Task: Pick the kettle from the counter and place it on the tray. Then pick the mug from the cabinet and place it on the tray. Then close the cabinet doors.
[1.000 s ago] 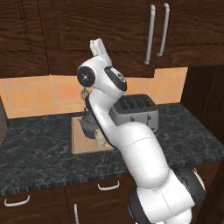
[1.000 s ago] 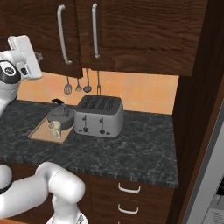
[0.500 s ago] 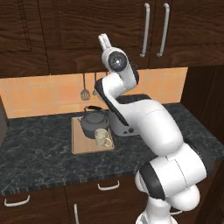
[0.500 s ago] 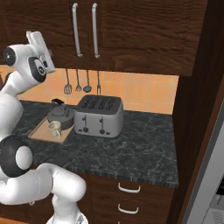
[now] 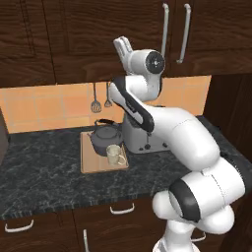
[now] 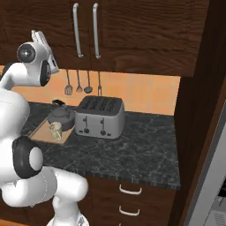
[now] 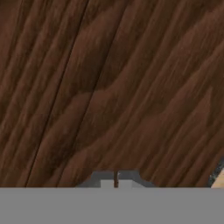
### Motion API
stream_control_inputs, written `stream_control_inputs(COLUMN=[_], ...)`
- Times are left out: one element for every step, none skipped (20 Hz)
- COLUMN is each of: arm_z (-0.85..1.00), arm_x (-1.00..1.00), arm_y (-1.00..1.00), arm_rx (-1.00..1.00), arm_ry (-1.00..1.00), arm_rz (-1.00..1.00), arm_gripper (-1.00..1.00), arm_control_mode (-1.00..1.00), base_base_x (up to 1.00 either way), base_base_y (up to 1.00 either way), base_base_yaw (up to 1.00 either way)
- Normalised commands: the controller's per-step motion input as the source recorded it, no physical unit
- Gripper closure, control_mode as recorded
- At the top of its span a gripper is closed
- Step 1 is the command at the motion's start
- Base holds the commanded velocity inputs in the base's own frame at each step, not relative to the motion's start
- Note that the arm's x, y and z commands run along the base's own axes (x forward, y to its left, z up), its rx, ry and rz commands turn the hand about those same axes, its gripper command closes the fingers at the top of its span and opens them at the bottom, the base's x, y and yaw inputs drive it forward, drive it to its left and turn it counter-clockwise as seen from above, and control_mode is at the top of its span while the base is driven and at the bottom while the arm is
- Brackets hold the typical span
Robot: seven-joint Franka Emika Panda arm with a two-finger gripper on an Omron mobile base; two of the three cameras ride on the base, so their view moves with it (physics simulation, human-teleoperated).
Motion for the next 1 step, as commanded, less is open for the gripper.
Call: stream_control_inputs(arm_z=[-0.12], arm_x=[0.49], arm_y=[-0.14], arm_rx=[0.0], arm_ry=[0.09], arm_rz=[0.07], arm_gripper=[1.0], arm_control_mode=[-1.0], base_base_x=[0.0], base_base_y=[0.0], base_base_yaw=[0.0])
